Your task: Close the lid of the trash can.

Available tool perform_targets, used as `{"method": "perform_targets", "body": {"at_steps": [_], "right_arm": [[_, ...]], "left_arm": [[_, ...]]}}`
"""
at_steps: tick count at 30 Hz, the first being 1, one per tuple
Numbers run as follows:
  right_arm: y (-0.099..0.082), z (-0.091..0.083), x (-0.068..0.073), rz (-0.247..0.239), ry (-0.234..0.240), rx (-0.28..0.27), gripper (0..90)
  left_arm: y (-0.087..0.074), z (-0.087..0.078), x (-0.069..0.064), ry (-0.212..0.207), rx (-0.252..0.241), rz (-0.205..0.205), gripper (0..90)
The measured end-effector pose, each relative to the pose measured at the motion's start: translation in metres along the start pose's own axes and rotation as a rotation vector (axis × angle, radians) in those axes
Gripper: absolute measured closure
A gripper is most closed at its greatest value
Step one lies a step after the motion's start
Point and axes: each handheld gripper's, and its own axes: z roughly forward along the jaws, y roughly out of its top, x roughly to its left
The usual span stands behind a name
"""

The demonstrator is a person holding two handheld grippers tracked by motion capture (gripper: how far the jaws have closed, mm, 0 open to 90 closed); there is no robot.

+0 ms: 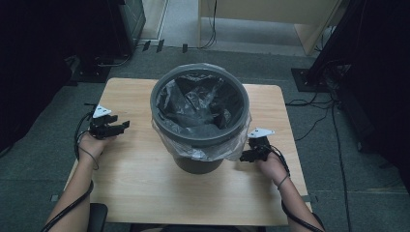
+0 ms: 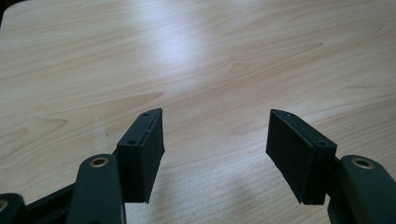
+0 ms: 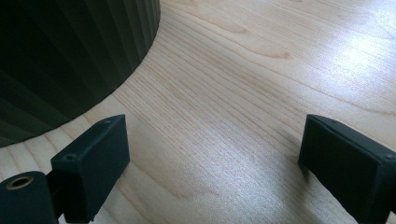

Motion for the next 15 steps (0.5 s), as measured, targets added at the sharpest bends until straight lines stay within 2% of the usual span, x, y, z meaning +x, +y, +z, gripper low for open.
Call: {"method": "perform_targets", "body": {"at_steps": [5, 11, 15], "right_arm": [[0.000, 0.000, 0.000, 0.000, 0.000, 0.000, 7.8], [0.000, 0.000, 0.000, 0.000, 0.000, 0.000, 7.8], [0.000, 0.000, 0.000, 0.000, 0.001, 0.000, 7.7]], "left_arm": [[-0.008, 0.004, 0.000, 0.012, 0.026, 0.019, 36.1], [-0.014, 0.005, -0.001, 0.012, 0.029, 0.016, 36.1], [-0.015, 0.005, 0.000, 0.018, 0.033, -0.002, 36.5]]}}
